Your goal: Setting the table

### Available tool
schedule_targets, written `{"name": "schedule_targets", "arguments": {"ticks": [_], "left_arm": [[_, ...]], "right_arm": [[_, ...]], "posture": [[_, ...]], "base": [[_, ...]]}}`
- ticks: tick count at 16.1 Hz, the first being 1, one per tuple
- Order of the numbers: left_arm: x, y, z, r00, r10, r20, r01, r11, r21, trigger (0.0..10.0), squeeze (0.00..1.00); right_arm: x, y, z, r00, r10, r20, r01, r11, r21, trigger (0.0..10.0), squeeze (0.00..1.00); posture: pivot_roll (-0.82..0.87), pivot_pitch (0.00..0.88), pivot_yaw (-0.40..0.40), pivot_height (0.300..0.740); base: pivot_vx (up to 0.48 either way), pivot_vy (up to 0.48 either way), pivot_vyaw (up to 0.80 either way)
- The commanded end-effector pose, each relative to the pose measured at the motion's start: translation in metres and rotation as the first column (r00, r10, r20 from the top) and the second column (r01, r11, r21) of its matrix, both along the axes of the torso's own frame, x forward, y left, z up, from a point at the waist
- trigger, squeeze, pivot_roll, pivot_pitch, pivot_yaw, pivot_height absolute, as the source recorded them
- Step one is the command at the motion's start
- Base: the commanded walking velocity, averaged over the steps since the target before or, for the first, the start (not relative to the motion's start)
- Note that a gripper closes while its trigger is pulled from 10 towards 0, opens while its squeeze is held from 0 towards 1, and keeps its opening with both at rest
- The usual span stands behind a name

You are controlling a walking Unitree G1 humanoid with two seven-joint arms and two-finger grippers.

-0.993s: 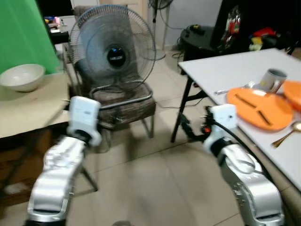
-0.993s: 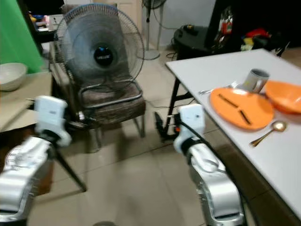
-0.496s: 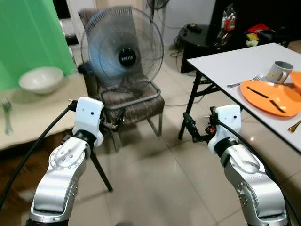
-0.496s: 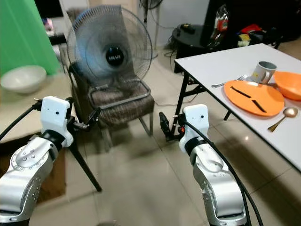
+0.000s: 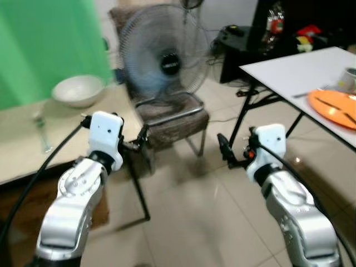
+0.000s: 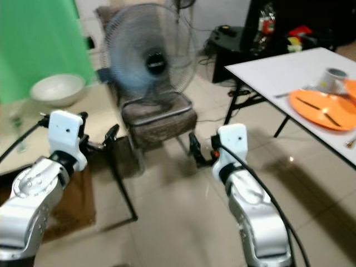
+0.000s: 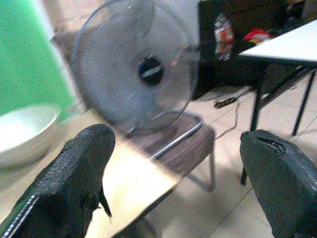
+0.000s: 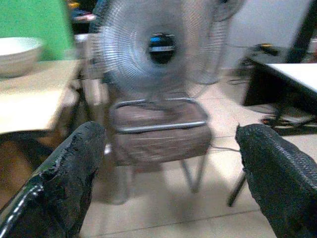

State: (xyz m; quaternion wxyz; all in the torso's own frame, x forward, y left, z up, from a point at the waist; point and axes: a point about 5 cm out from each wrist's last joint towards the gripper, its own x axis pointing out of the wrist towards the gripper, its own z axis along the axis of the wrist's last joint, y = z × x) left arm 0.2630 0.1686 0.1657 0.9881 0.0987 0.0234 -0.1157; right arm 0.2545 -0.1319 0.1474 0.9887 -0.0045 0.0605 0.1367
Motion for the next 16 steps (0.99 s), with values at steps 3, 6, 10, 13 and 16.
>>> {"name": "schedule_targets", "arguments": {"ticks": [3,6,10,13,16], "left_arm": [[0.0028,-0.0007,0.0019,1.000,0.010,0.006,-0.010,1.000,0.005,10.0,0.00],[0.0045,0.0010,0.0042,0.999,0.029,0.027,-0.029,0.999,-0.017,10.0,0.00],[0.0022,0.0033,0.0051,0.998,0.043,0.036,-0.042,0.999,-0.029,10.0,0.00],[0.0015,0.0031,0.0046,0.998,0.047,0.035,-0.046,0.998,-0.032,10.0,0.00],[0.0010,0.0032,0.0044,0.998,0.049,0.035,-0.048,0.998,-0.032,10.0,0.00]], "right_arm": [[0.0025,-0.0017,0.0037,1.000,-0.001,0.009,0.001,1.000,0.003,10.0,1.00],[0.0035,-0.0003,0.0047,1.000,0.027,0.012,-0.027,0.999,-0.023,10.0,1.00],[0.0040,0.0013,0.0039,0.999,0.053,0.008,-0.053,0.998,-0.033,10.0,1.00],[0.0039,0.0018,0.0036,0.998,0.060,0.006,-0.060,0.998,-0.036,10.0,1.00],[0.0042,0.0042,0.0026,0.996,0.087,0.004,-0.086,0.995,-0.045,10.0,1.00]], "posture": [[0.10,0.000,0.008,0.740],[0.10,0.000,0.001,0.740],[0.11,0.000,-0.011,0.740],[0.11,0.000,-0.015,0.740],[0.11,0.000,-0.020,0.740]], "base": [[0.000,0.000,0.00],[0.000,0.000,0.00],[0.212,0.000,0.80],[0.312,0.000,0.80],[0.316,0.000,0.56]]}}
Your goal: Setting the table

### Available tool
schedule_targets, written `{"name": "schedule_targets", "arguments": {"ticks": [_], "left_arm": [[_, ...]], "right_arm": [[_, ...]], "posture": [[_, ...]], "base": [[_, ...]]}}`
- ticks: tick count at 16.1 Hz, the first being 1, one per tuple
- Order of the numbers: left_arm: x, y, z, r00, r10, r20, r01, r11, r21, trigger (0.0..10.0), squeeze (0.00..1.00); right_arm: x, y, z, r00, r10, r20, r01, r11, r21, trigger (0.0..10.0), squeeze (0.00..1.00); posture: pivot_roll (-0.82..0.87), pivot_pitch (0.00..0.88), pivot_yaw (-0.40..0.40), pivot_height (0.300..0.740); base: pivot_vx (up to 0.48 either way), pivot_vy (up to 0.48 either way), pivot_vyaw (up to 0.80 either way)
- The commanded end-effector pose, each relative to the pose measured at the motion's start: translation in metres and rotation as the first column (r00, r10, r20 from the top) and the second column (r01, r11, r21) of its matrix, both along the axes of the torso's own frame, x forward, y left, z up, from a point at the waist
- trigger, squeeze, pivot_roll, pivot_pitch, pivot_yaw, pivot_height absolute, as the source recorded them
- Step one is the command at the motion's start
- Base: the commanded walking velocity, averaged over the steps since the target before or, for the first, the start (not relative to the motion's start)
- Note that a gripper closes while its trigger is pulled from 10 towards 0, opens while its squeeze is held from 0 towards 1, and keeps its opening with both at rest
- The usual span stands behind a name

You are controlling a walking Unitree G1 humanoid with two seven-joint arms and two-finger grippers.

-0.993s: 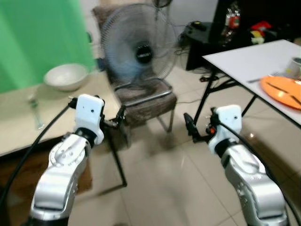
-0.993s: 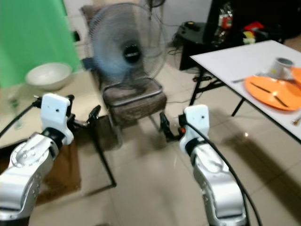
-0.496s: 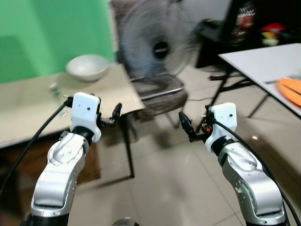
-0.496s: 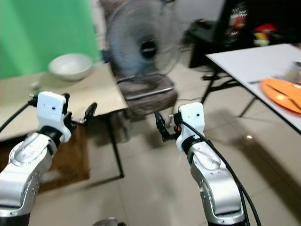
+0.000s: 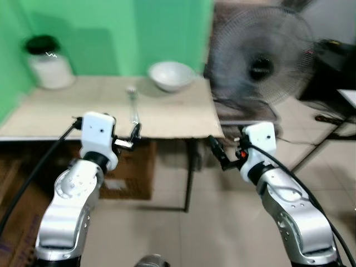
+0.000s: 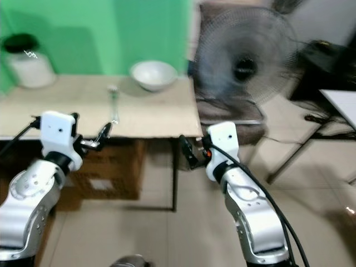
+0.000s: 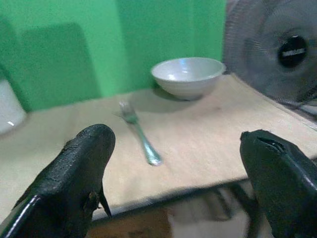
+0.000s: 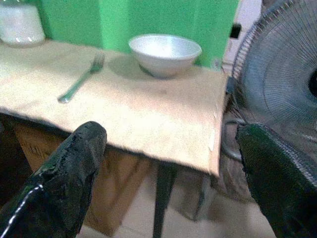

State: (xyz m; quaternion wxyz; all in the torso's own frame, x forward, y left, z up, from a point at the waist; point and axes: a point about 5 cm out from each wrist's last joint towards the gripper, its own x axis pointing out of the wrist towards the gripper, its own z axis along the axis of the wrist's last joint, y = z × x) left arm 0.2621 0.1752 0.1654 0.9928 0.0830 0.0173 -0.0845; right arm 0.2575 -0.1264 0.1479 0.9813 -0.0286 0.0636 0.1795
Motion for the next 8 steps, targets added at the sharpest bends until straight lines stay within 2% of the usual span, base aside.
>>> {"name": "schedule_targets", "arguments": {"ticks": [1,7,8], "left_arm": [[0.0024,-0.0029,0.0048,1.000,-0.012,0.022,0.012,1.000,0.003,10.0,0.00],[0.0038,-0.0024,0.0058,1.000,-0.013,0.028,0.012,1.000,0.011,10.0,0.00],[0.0040,-0.0022,0.0057,1.000,-0.013,0.027,0.013,1.000,0.012,10.0,0.00]], "right_arm": [[0.0015,0.0000,0.0024,1.000,0.008,0.009,-0.008,1.000,-0.008,10.0,1.00],[0.0025,0.0012,0.0020,1.000,0.024,0.013,-0.024,0.999,-0.030,10.0,1.00],[0.0024,0.0001,0.0018,1.000,0.017,0.011,-0.017,1.000,-0.022,10.0,0.65]], "posture": [[0.11,0.000,-0.021,0.740],[0.11,0.000,-0.024,0.740],[0.11,0.000,-0.024,0.740]], "base": [[0.315,0.000,0.00],[0.314,0.000,0.00],[0.319,0.000,0.00]]}}
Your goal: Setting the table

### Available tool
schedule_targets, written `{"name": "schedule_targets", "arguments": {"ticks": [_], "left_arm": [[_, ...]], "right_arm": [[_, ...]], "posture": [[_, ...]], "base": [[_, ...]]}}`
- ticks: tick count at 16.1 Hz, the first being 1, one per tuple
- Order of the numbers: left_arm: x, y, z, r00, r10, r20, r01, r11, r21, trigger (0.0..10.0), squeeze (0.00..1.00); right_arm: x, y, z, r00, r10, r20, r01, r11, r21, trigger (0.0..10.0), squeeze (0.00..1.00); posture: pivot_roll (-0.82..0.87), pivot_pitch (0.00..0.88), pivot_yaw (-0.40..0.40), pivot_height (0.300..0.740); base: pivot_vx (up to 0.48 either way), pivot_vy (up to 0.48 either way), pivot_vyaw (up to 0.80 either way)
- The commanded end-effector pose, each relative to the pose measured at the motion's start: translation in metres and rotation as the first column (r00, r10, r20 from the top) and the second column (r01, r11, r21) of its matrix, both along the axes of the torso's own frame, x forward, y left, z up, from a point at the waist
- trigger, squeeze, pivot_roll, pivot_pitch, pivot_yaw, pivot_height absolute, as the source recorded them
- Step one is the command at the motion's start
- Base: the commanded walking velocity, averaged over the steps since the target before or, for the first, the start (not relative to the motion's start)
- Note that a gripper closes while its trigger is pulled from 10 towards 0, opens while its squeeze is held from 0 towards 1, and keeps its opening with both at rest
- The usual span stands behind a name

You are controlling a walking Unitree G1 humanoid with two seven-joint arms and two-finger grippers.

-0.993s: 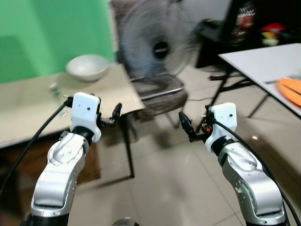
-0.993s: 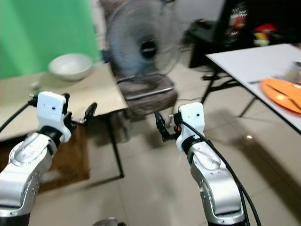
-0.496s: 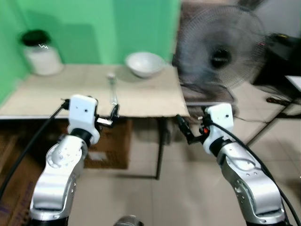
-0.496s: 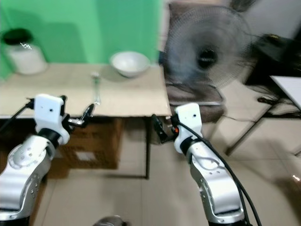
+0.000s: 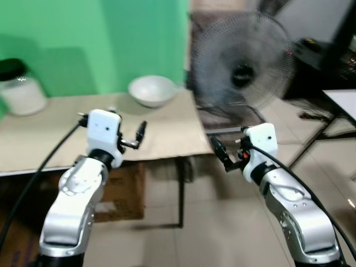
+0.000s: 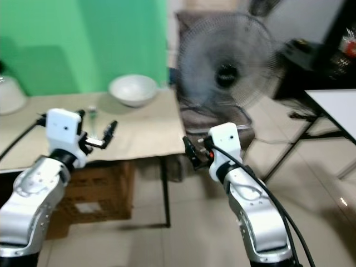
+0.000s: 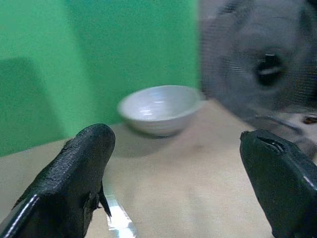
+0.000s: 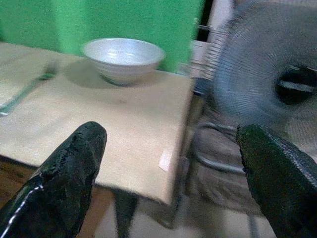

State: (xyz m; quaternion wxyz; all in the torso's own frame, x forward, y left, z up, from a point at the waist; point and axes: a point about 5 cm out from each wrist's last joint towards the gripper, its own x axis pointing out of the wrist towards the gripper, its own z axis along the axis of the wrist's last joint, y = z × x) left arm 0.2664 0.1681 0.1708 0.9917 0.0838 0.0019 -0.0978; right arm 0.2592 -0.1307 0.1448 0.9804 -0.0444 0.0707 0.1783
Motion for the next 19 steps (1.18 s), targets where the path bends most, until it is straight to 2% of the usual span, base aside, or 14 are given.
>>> {"name": "schedule_targets", "arguments": {"ticks": [1,3,5,8,10,15,17,18,19], "left_arm": [[0.000,0.004,0.000,1.000,0.015,-0.001,-0.015,1.000,0.013,10.0,0.00],[0.000,0.003,0.001,1.000,0.016,0.004,-0.016,1.000,0.013,10.0,0.00],[-0.001,0.006,0.001,1.000,0.001,0.001,-0.001,0.999,0.037,10.0,0.00],[0.000,0.005,0.006,1.000,-0.026,0.009,0.025,0.997,0.069,10.0,0.00],[-0.001,0.004,0.007,0.999,-0.043,0.010,0.042,0.995,0.086,10.0,0.00],[0.001,-0.001,0.002,0.996,-0.089,-0.022,0.091,0.991,0.099,10.0,0.00],[0.004,-0.004,-0.002,0.987,-0.137,-0.078,0.142,0.988,0.067,10.0,0.00],[0.005,-0.005,-0.003,0.983,-0.155,-0.097,0.160,0.986,0.050,10.0,0.08],[0.009,-0.005,-0.006,0.975,-0.170,-0.143,0.173,0.985,0.007,10.0,0.94]], "right_arm": [[0.001,0.003,0.004,1.000,0.020,0.020,-0.020,1.000,0.008,10.0,0.24],[0.001,0.006,0.005,0.999,0.049,0.025,-0.049,0.999,-0.005,10.0,0.24],[-0.001,0.015,0.004,0.995,0.093,0.038,-0.092,0.995,-0.026,10.0,0.25],[0.001,0.012,-0.003,0.999,0.035,0.016,-0.036,0.999,0.024,10.0,0.23],[0.004,0.010,-0.002,1.000,0.013,0.011,-0.013,0.999,0.050,10.0,0.00],[0.009,0.008,-0.002,1.000,-0.009,0.013,0.009,0.999,0.042,10.0,0.00],[0.012,0.005,-0.001,1.000,-0.026,0.005,0.025,0.999,0.044,10.0,0.00],[0.014,0.004,-0.001,1.000,-0.027,-0.001,0.027,0.999,0.046,10.0,0.00],[0.016,0.003,0.001,1.000,-0.026,-0.004,0.026,0.999,0.046,10.0,0.00]], "posture": [[0.12,0.000,-0.028,0.740],[0.12,0.000,-0.033,0.740],[0.13,0.000,-0.009,0.740],[0.15,0.000,-0.006,0.740],[0.16,0.000,-0.006,0.740],[0.17,0.000,-0.016,0.740],[0.17,0.000,-0.019,0.740],[0.18,0.000,-0.027,0.740],[0.18,0.000,-0.036,0.740]], "base": [[0.315,0.000,0.00],[0.313,0.000,0.00],[0.311,0.000,0.80],[0.315,0.000,0.42],[0.315,0.000,0.00],[0.311,0.000,0.00],[0.126,0.000,0.00],[0.000,0.000,0.00],[0.000,0.000,0.00]]}}
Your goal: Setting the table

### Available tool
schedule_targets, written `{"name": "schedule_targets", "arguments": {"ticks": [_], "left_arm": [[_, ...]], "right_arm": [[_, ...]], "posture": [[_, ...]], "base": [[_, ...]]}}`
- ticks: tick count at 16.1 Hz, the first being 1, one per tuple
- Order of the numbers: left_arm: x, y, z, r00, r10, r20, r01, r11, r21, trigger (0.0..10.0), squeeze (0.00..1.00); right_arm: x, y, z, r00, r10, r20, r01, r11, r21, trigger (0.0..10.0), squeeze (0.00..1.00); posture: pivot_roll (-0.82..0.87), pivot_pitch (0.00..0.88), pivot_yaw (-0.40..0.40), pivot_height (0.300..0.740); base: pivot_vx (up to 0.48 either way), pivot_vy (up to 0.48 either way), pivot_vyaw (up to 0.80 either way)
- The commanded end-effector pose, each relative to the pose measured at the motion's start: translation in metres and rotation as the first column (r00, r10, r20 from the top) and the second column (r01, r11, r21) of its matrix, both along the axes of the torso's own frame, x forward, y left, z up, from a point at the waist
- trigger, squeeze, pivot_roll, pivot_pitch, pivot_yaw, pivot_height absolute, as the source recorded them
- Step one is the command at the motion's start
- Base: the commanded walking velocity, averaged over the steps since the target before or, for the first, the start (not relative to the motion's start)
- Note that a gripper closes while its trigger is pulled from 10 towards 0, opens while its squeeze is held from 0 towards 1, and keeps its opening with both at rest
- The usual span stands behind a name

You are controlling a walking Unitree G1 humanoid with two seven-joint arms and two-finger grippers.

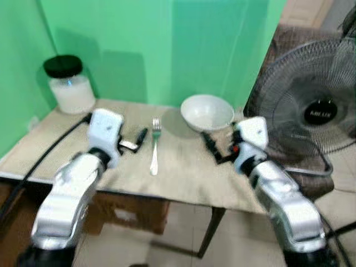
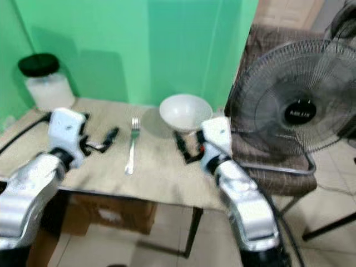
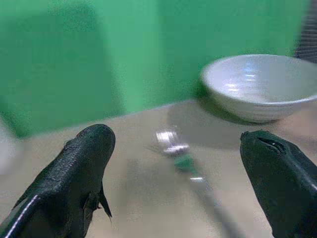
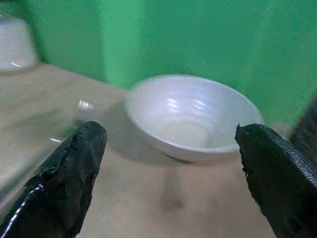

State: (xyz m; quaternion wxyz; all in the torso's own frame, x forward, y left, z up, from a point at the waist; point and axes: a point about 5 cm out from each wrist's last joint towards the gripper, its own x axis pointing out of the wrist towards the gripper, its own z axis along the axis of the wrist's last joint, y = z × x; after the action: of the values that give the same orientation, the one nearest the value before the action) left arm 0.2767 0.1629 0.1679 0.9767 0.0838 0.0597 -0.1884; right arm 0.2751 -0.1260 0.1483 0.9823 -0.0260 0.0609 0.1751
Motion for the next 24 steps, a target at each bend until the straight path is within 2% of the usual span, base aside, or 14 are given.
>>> {"name": "schedule_targets", "arguments": {"ticks": [1,3,4,5,6,8,10,14,16,17,18,19,20,24], "left_arm": [[0.008,-0.004,-0.005,0.996,-0.027,-0.088,0.023,0.999,-0.046,10.0,1.00],[0.019,-0.005,-0.013,0.985,0.002,-0.173,-0.008,0.999,-0.035,10.0,1.00],[0.030,-0.005,-0.020,0.968,0.032,-0.249,-0.041,0.999,-0.031,10.0,0.95],[0.037,-0.005,-0.024,0.957,0.045,-0.287,-0.054,0.998,-0.021,10.0,0.00],[0.045,-0.006,-0.028,0.943,0.053,-0.328,-0.062,0.998,-0.019,10.0,0.00],[0.056,-0.008,-0.028,0.939,0.038,-0.341,-0.048,0.999,-0.021,10.0,0.00],[0.073,-0.020,-0.025,0.936,-0.031,-0.350,0.015,0.999,-0.047,10.0,0.00],[0.087,-0.033,-0.031,0.929,-0.064,-0.364,0.077,0.997,0.020,10.0,0.00],[0.091,-0.035,-0.037,0.922,-0.064,-0.381,0.088,0.995,0.046,10.0,0.00],[0.092,-0.034,-0.043,0.916,-0.050,-0.398,0.083,0.994,0.068,9.0,0.00],[0.092,-0.034,-0.045,0.915,-0.048,-0.400,0.082,0.994,0.069,6.9,0.00],[0.094,-0.037,-0.048,0.912,-0.061,-0.405,0.090,0.995,0.054,2.6,0.00],[0.095,-0.038,-0.050,0.910,-0.061,-0.410,0.094,0.994,0.062,0.0,0.00],[0.097,-0.034,-0.055,0.896,-0.056,-0.441,0.100,0.992,0.076,0.0,0.00]], "right_arm": [[0.001,-0.003,0.001,0.999,0.037,-0.019,-0.037,0.999,-0.006,10.0,0.00],[0.000,-0.005,0.001,0.995,0.093,-0.037,-0.094,0.995,-0.024,10.0,0.00],[-0.001,-0.008,0.000,0.989,0.137,-0.056,-0.140,0.989,-0.056,10.0,0.00],[-0.001,-0.011,-0.001,0.984,0.164,-0.070,-0.169,0.982,-0.081,10.0,0.00],[-0.002,-0.013,0.000,0.979,0.189,-0.079,-0.197,0.975,-0.102,10.0,0.00],[-0.002,-0.017,0.001,0.973,0.214,-0.086,-0.224,0.966,-0.127,10.0,0.00],[-0.004,-0.018,0.002,0.957,0.272,-0.098,-0.285,0.945,-0.159,10.0,0.00],[-0.017,-0.019,-0.002,0.906,0.394,-0.154,-0.420,0.883,-0.210,10.0,0.00],[-0.019,-0.023,-0.001,0.899,0.404,-0.169,-0.434,0.873,-0.221,10.0,0.00],[-0.022,-0.025,-0.001,0.892,0.416,-0.179,-0.449,0.864,-0.229,10.0,0.00],[-0.023,-0.026,-0.001,0.888,0.421,-0.184,-0.455,0.860,-0.232,10.0,0.00],[-0.028,-0.027,-0.001,0.869,0.450,-0.204,-0.490,0.840,-0.234,10.0,0.00],[-0.031,-0.028,-0.002,0.856,0.468,-0.219,-0.512,0.825,-0.239,10.0,0.00],[-0.037,-0.030,-0.004,0.819,0.510,-0.263,-0.566,0.792,-0.226,10.0,0.00]], "posture": [[0.18,0.000,-0.053,0.740],[0.18,0.000,-0.059,0.740],[0.18,0.000,-0.066,0.740],[0.17,0.000,-0.061,0.740],[0.17,0.000,-0.061,0.740],[0.16,0.000,-0.059,0.740],[0.16,0.000,-0.055,0.740],[0.14,0.000,-0.033,0.740],[0.13,0.000,-0.021,0.740],[0.12,0.000,-0.012,0.740],[0.12,0.000,-0.012,0.740],[0.11,0.000,-0.004,0.740],[0.11,0.000,-0.003,0.740],[0.11,0.000,0.009,0.740]], "base": [[0.000,0.000,0.00],[0.000,0.000,0.00],[0.000,0.000,0.00],[0.000,0.000,0.00],[0.000,0.000,0.00],[0.000,0.000,0.00],[0.000,0.000,0.00],[0.000,0.000,0.00],[0.000,0.000,0.00],[0.000,0.000,0.00],[0.000,0.000,0.00],[0.000,0.000,0.00],[0.000,0.000,0.00],[0.000,0.000,0.00]]}}
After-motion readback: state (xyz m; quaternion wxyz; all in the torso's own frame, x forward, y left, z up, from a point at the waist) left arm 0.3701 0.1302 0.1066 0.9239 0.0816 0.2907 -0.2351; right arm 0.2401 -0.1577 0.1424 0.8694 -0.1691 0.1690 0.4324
